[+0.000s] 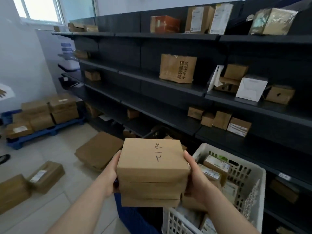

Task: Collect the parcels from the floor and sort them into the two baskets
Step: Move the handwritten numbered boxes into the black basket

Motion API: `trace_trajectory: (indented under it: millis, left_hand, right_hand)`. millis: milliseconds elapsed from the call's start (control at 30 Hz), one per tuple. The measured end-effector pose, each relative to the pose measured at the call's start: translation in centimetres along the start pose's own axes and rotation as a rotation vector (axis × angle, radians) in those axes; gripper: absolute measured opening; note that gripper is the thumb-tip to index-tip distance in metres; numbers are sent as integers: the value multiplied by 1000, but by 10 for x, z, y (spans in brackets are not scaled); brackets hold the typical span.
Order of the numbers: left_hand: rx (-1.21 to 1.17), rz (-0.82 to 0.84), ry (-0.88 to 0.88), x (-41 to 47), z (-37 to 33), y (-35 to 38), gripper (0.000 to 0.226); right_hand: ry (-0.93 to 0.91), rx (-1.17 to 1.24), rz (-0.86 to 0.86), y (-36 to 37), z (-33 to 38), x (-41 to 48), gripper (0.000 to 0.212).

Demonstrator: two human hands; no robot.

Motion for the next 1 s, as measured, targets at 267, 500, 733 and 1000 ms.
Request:
trace_trajectory:
  millis: [267,500,733,1000]
  left_hand:
    - [-3,184,-34,110,-49,45,64]
    - [33,244,-103,195,-75,84,53]
    - [200,392,-272,286,-70,122,53]
    - [302,523,-435,356,-48,141,55]
  right_hand:
    - [13,-36,-70,-13,61,91,104]
    - [111,-25,-189,-30,89,149,95]
    - [232,142,-407,-42,69,201,123]
    - [273,492,-574,-18,39,231,95]
Point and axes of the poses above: each hand's wrist, its own x-axis towards the middle knuckle, its own y-axis out of the palm, z = x × y, the point moved 8 cm from there along x, towards the middle knuckle, and after that the axes turned 2 degrees about -x, right-handed, at the moved point
